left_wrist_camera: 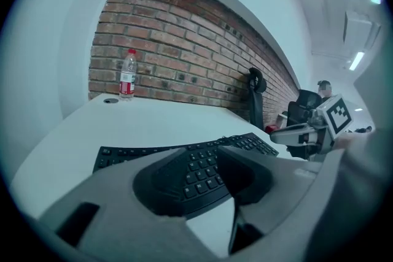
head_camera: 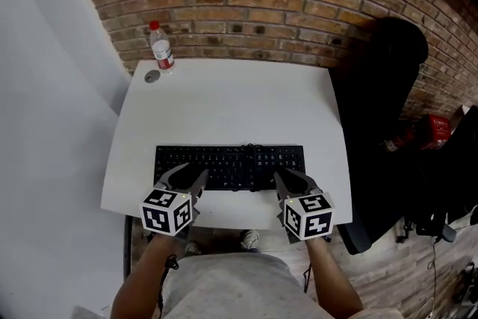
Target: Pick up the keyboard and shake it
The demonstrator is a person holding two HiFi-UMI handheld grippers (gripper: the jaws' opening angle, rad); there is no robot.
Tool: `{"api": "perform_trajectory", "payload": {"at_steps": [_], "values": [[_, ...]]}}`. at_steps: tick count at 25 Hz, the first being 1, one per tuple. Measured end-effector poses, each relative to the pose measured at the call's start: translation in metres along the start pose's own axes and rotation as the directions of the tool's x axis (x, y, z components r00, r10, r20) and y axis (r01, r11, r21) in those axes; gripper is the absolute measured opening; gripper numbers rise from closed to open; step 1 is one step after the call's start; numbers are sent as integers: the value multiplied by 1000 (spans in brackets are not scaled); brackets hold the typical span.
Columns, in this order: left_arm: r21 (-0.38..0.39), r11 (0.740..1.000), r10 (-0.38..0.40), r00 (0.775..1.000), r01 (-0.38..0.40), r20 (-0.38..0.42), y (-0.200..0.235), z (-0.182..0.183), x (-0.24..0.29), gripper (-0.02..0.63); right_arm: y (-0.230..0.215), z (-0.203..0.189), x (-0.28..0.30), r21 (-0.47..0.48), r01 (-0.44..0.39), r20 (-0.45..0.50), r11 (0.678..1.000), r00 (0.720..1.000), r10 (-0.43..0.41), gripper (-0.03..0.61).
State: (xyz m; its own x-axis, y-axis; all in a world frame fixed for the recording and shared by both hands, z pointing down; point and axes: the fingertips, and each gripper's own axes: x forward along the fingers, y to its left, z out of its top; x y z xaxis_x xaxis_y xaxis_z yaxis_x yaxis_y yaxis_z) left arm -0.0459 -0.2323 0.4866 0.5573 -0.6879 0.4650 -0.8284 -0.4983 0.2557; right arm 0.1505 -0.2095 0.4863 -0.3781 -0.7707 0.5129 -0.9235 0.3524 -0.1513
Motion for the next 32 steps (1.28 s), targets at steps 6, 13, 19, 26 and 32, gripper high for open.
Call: {"api": "perform_trajectory", "payload": {"at_steps": [6, 13, 19, 26, 32], "values": [[-32, 996, 78, 997, -78, 1, 36, 2, -1, 240, -30, -1, 12, -7, -17, -28, 1000, 999, 17, 112], [-57, 985, 158, 987, -160, -41, 87, 0, -1, 356, -58, -1, 23, -4, -20, -68, 1000, 998, 19, 200], [-118, 974, 186, 979, -196, -86, 128, -3, 1, 454, -84, -6, 37, 59, -17, -113, 998, 993, 24, 288], [-192, 967, 129, 974, -165, -184, 140, -22, 16, 512, -96, -18, 51, 183, -41, -185, 982, 980, 75, 365], [-221, 958, 134, 965, -185, -227, 149, -23, 20, 522, -91, -16, 65, 257, -88, -218, 962, 965, 147, 410]]}}
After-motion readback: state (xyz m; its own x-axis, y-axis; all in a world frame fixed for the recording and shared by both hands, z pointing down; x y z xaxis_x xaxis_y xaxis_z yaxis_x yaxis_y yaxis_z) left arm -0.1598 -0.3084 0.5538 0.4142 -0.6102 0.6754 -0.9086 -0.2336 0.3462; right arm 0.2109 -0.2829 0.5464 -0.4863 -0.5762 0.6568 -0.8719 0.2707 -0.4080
